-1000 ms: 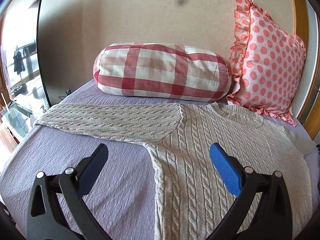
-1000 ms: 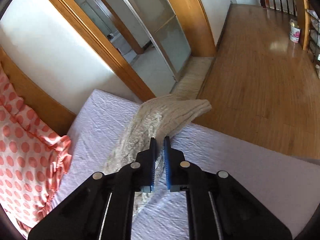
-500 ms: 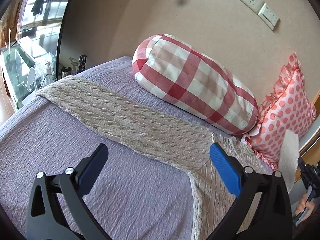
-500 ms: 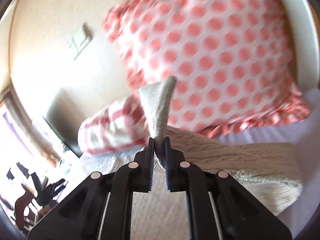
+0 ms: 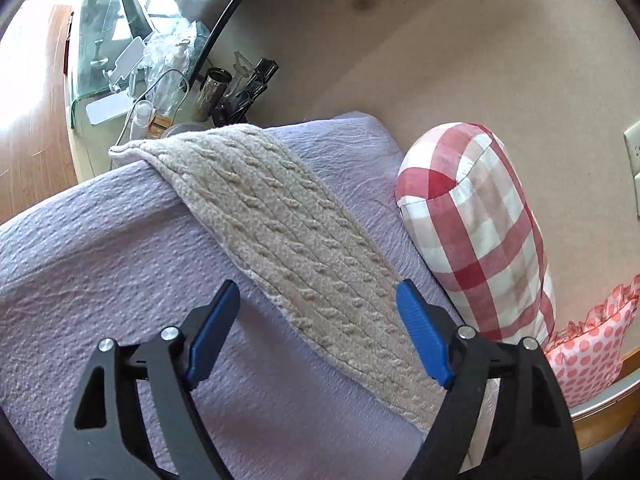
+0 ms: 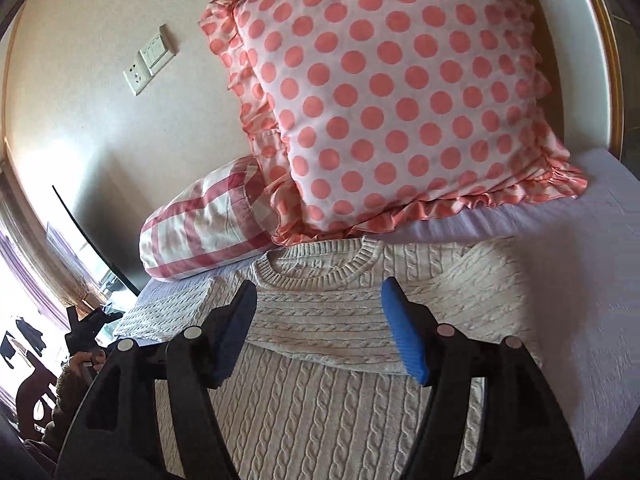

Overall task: Fold small clothes
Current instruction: 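Grasp the other sleeve cuff with the left gripper and fold it across the body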

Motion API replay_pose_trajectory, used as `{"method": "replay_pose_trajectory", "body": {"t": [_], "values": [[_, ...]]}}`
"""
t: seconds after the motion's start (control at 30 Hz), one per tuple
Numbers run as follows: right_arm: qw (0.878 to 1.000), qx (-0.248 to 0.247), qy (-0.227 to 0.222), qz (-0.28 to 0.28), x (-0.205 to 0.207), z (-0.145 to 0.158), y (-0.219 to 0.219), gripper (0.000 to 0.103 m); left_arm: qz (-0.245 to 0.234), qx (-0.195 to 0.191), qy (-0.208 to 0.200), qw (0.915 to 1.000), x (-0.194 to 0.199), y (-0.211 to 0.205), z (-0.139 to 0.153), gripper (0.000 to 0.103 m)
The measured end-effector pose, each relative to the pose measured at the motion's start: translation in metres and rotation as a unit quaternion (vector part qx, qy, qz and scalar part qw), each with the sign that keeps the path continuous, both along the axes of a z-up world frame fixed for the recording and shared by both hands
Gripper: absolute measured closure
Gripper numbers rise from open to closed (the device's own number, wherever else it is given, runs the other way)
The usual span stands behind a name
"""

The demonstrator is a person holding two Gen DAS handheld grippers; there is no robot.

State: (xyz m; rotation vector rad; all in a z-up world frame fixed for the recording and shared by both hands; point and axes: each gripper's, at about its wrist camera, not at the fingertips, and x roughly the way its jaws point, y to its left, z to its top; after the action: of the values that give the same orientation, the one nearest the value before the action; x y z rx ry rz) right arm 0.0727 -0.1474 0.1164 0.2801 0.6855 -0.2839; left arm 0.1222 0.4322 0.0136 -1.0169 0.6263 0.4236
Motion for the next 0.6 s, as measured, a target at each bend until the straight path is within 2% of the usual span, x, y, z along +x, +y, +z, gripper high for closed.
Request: {"method": "replay_pose_trajectory", "body": {"t": [0.03,0.13,0.17,0.2,0.23,0.27,0.33,0.37,0.43,0.5,0.57,0.6], "values": [[1.0,0.002,-0.006,-0.004,-0.005,0.002,-0.002,0.033,0.007,-0.012,-0.006,0.9999,0.0,0.007,-0.001,0.028],[1.0,0.008,-0.013,-0.006,-0.012,-0.001,-0.005,0.032,0.034,-0.043,-0.011,0.9984,-0.001,0.03,-0.007,0.046],[1.0,0.008,-0.012,-0.005,-0.012,-0.002,-0.006,0.032,0.043,-0.049,-0.008,0.9978,-0.001,0.037,-0.009,0.056],[1.0,0.008,-0.012,-0.002,-0.013,-0.004,-0.005,0.031,0.049,-0.05,-0.001,0.9975,0.001,0.042,-0.011,0.073],[1.0,0.008,-0.013,-0.001,-0.015,-0.004,-0.006,0.031,0.053,-0.045,0.012,0.9975,0.003,0.047,-0.013,0.082],[1.0,0.008,-0.017,-0.001,-0.017,-0.003,-0.006,0.03,0.052,-0.039,0.027,0.9975,0.005,0.054,-0.016,0.096],[1.0,0.007,-0.026,-0.002,-0.022,0.0,-0.009,0.029,0.048,-0.027,0.035,0.9978,0.006,0.054,-0.012,0.097],[1.0,0.006,-0.03,-0.004,-0.024,0.002,-0.011,0.028,0.045,-0.004,0.039,0.9982,0.009,0.046,-0.003,0.097],[0.999,-0.001,-0.037,-0.009,-0.029,0.006,-0.015,0.028,0.014,0.071,0.031,0.9969,0.022,0.019,0.031,0.097],[0.999,-0.004,-0.042,-0.016,-0.034,0.008,-0.021,0.027,-0.043,0.136,0.01,0.9898,0.042,-0.025,0.07,0.098],[0.998,-0.003,-0.047,-0.029,-0.037,0.009,-0.028,0.027,-0.118,0.201,-0.023,0.9722,0.065,-0.092,0.11,0.098],[0.998,0.0,-0.054,-0.041,-0.04,0.01,-0.032,0.027,-0.163,0.23,-0.042,0.9585,0.077,-0.132,0.127,0.098]]}}
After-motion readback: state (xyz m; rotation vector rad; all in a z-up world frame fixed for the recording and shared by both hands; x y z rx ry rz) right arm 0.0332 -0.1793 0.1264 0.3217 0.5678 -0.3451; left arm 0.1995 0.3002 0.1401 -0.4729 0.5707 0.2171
